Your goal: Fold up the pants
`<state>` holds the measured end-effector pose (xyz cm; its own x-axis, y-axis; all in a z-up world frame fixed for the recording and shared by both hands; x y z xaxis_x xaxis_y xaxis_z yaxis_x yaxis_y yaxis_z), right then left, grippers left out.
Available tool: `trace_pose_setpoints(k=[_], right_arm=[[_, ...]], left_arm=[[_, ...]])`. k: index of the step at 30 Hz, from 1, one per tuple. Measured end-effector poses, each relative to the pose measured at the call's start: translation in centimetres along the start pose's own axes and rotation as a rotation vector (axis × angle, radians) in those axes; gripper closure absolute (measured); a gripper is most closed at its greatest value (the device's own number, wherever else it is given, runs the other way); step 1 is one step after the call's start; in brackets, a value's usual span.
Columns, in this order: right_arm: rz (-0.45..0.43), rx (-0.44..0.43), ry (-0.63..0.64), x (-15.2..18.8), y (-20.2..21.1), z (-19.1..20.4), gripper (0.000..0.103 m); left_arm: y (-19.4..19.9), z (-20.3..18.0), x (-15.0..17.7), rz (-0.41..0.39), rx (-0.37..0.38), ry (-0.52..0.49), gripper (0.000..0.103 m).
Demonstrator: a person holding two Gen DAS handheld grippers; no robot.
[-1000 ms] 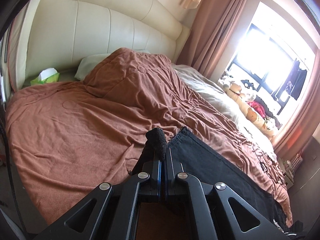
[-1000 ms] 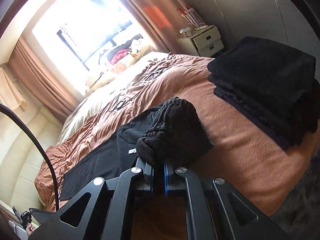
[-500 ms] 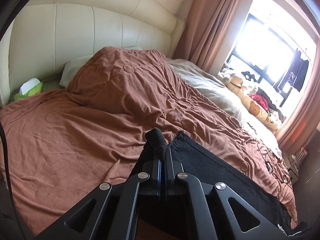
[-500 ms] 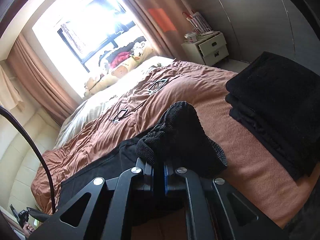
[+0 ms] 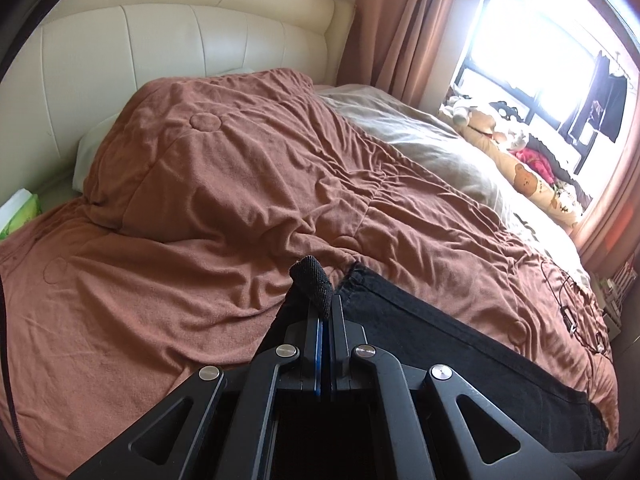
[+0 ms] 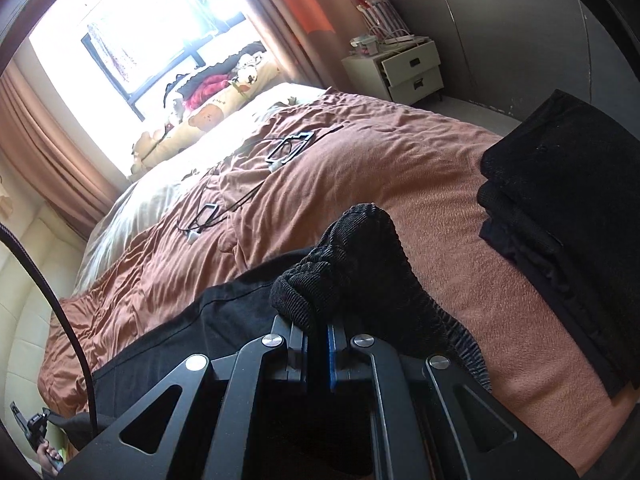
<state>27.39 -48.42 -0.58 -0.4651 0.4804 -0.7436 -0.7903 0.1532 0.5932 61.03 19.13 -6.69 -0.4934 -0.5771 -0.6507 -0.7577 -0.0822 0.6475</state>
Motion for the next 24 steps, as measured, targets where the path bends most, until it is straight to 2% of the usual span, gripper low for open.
trace_pose_setpoints(k=[6,11,17,24], right_arm=[[0.063,0.061,-0.036,-1.8,-4.8,0.8,0.1],[0.104,0.115,0.002,-3.3,-8.5,1.4,0.1],[0.157,0.135,0.011,-3.9,-11.5,1.3,0.1],[0.187,0.169,0.049,-4.1,-14.2,1.5,0.1]], left_arm=[[-4.5,-1.1,-0.4,0.047,-0.027,0.003,0.101],[-8.4,-2.4,-0.5,0.091,-0.058,-0.017,0.101],[-13.4,-4.0,-0.3,0.161,-0.098,-0.056,0.101],[-18.0,-4.5,0.6,0.219,-0.126,-0.051,0.101]])
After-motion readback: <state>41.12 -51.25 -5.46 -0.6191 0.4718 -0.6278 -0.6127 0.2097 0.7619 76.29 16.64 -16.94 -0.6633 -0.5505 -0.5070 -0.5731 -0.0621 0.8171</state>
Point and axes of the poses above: each gripper's, at about its wrist camera, not at the fingertips, and y roughly against the way its jaws point, z to its left, x to its underside, the point moved 7 cm from there along -y, roughly the way its jaws point, and after that the axes turned 11 degrees about y, right-handed, at the moved point
